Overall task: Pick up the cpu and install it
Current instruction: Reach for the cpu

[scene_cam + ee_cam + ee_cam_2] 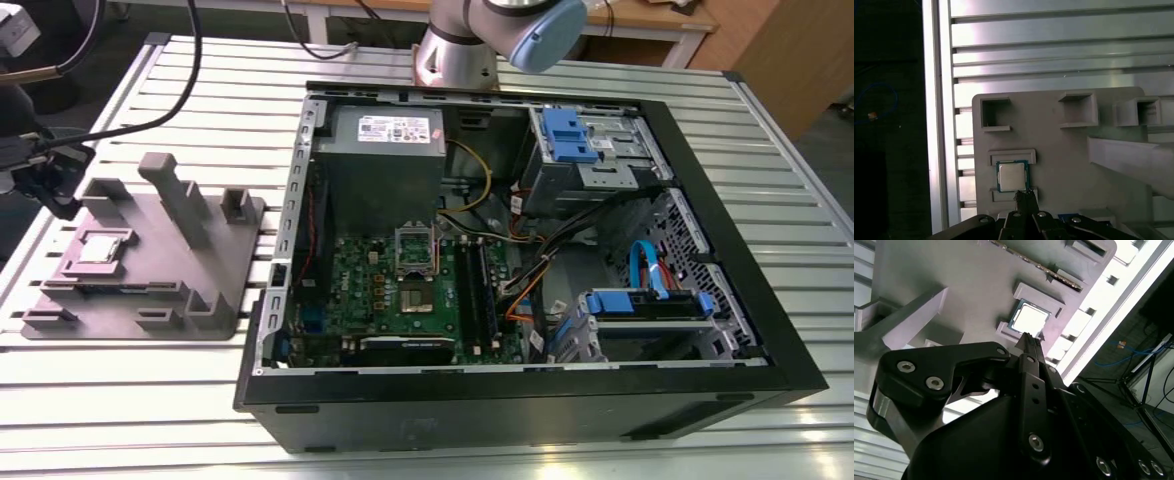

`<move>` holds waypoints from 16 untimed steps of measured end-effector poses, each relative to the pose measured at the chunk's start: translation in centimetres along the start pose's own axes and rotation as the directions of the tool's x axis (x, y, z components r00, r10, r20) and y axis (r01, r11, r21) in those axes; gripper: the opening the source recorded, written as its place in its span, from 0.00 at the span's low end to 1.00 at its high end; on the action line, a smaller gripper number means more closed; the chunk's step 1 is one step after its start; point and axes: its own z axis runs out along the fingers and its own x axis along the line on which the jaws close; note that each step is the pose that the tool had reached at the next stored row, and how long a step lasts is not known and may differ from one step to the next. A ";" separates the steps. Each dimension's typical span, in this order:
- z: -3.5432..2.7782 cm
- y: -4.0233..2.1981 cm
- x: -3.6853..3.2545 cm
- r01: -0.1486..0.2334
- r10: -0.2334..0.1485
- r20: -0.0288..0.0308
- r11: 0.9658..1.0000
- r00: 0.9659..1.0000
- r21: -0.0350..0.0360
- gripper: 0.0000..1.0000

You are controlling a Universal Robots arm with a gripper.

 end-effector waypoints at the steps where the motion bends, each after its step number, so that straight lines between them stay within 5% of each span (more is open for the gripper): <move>1: 0.06 -0.01 0.10 0.000 0.000 0.000 1.000 1.000 0.000 0.11; 16: 1.24 0.03 0.54 0.000 0.000 0.000 1.000 1.000 0.000 0.11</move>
